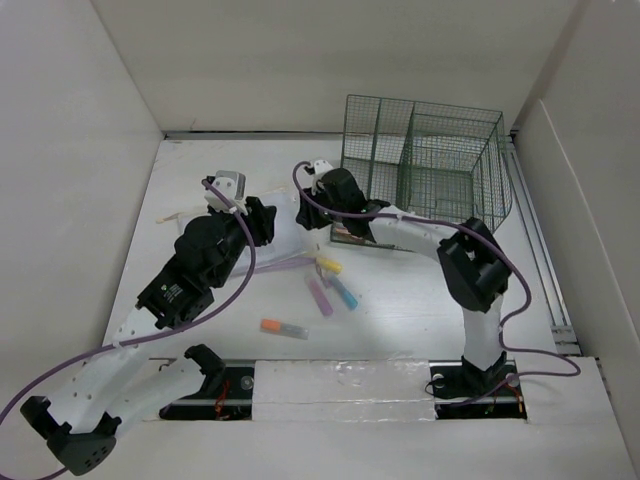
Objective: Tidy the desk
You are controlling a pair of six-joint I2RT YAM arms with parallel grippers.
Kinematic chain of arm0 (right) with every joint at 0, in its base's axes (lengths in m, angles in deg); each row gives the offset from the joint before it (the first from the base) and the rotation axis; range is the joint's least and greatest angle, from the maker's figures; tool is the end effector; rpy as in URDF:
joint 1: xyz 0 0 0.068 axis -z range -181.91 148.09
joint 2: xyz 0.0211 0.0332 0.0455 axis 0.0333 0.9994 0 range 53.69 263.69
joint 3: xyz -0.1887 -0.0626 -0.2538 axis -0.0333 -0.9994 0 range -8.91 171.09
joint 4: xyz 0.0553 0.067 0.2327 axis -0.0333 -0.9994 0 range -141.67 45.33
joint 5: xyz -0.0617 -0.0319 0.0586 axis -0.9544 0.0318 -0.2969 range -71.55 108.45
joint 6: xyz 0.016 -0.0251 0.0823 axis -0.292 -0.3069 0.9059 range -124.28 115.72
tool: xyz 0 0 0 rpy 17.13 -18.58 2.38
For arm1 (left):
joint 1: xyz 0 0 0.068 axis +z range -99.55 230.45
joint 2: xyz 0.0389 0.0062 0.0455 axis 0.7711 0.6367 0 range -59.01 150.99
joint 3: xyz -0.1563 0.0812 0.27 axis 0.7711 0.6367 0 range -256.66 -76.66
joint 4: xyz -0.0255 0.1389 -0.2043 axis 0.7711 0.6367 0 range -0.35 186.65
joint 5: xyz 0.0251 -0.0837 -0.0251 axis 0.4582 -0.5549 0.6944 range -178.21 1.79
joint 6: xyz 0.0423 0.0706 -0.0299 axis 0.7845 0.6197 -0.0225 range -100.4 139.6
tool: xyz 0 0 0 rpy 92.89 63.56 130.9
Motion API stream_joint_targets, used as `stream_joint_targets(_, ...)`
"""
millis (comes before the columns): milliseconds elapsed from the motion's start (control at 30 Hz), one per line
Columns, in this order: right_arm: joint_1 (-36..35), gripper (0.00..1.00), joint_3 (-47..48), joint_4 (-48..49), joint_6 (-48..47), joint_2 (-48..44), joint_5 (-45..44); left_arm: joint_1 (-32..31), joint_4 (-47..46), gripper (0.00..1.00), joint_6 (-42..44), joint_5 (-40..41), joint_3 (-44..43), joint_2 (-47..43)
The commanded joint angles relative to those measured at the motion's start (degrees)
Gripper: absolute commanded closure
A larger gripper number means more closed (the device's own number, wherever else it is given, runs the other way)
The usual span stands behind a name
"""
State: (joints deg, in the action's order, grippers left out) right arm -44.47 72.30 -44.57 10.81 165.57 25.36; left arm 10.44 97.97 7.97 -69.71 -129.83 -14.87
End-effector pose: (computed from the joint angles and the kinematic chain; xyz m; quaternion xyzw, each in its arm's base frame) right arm 0.3595 0.3427 0.2627 -0.2348 0.8350 0.2844 0.4082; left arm 0.1386 -0.0842 0.4301 0.0591 0.7005 -0.2041 0.6813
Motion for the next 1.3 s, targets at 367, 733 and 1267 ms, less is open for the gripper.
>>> stream_joint_targets(367, 2.05, 0.55, 13.80, 0.08, 2.92, 14.95, 4.95, 0.19, -2.96, 0.60, 0.39, -0.39, -0.01, -0.99)
stream_joint_targets(733, 1.00, 0.46, 11.43, -1.77, 3.45, 13.99, -2.87, 0.19, -3.13, 0.60, 0.65, -1.54, -0.01, -0.55)
stream_joint_targets(1267, 0.99, 0.62, 9.05, 4.73, 6.09, 16.27, 5.99, 0.19, -3.22, 0.60, 0.83, -2.15, 0.08, -0.46)
